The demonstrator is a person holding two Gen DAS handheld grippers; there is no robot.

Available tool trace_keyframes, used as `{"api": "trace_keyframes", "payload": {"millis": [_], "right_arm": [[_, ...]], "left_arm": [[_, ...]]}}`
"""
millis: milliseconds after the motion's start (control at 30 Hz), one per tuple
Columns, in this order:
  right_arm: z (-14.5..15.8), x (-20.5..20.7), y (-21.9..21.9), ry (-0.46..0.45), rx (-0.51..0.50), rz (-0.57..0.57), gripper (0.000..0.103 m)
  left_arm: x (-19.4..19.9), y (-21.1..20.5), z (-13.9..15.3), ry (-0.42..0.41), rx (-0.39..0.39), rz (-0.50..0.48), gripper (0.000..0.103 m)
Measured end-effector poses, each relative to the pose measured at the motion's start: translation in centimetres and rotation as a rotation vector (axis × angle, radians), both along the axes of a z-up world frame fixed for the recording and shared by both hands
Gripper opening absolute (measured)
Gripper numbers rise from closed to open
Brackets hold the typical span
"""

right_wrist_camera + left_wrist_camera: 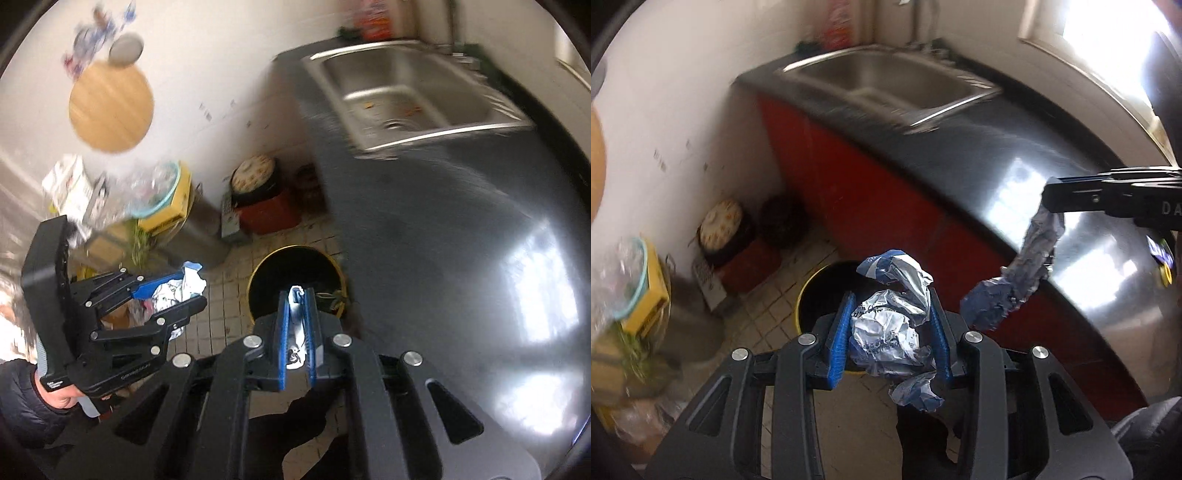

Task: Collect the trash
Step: 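Carry both foil pieces to the black bin and open both tools over it, then return both empty tools over the counter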

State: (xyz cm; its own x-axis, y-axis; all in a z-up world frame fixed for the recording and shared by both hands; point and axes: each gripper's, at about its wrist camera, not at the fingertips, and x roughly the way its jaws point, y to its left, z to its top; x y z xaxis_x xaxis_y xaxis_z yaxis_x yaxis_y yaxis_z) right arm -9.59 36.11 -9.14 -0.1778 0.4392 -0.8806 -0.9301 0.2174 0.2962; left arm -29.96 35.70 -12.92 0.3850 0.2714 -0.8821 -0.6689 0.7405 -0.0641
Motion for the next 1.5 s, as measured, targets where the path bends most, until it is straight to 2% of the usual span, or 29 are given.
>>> {"api": "trace_keyframes", "payload": {"millis": [233,333,567,667,700,733,767,833,1033,1233,1367,1500], "right_arm": [[-6.3,-2.9,7.8,-0.034,-0.091,0.056,0.009],[-8.6,-3.5,9.4,-0.050,-0.130,0.071,0.009],[-10.8,-4.1,11.6,-0.068,-0.181,0.088,0.009],[-11.1,-4.3,12.4,-0.062,-0.193,0.095,0.010],[-11.3,-4.1,12.5,-0.057,-0.205,0.098,0.011],[-11.3,-4.1,12.3,-0.057,-0.209,0.099,0.020],[-11.3,-4.0,12.3,-0.056,-0.211,0.099,0.041],[-10.9,-4.1,12.0,-0.059,-0.184,0.094,0.069],[-9.5,-4.4,11.3,-0.043,-0.148,0.110,0.070],[-6.8,-2.7,8.9,-0.026,-0.101,0.054,0.070],[-3.5,0.3,5.0,-0.031,-0.043,-0.037,0.071],[0.6,5.0,-2.2,-0.086,0.013,-0.197,0.074]], "left_arm": [[-2.2,4.5,-5.2,-0.005,-0.058,0.058,0.037],[-2.2,5.6,-7.1,-0.007,-0.085,0.058,0.037],[-2.3,7.0,-9.5,-0.007,-0.118,0.042,0.038],[-2.4,7.4,-9.9,-0.018,-0.132,0.042,0.043],[-2.4,7.5,-9.9,-0.019,-0.134,0.040,0.053],[-2.4,7.5,-9.9,-0.018,-0.132,0.040,0.060],[-2.4,7.5,-9.9,-0.013,-0.121,0.043,0.069],[-2.5,7.5,-9.9,-0.008,-0.115,0.046,0.069],[-3.2,7.4,-9.5,-0.008,-0.108,0.062,0.069],[-2.6,6.1,-8.2,-0.002,-0.084,0.052,0.069],[-0.6,4.4,-5.7,-0.009,-0.041,0.005,0.078],[3.4,1.3,-2.9,-0.027,-0.034,-0.079,0.086]]}}
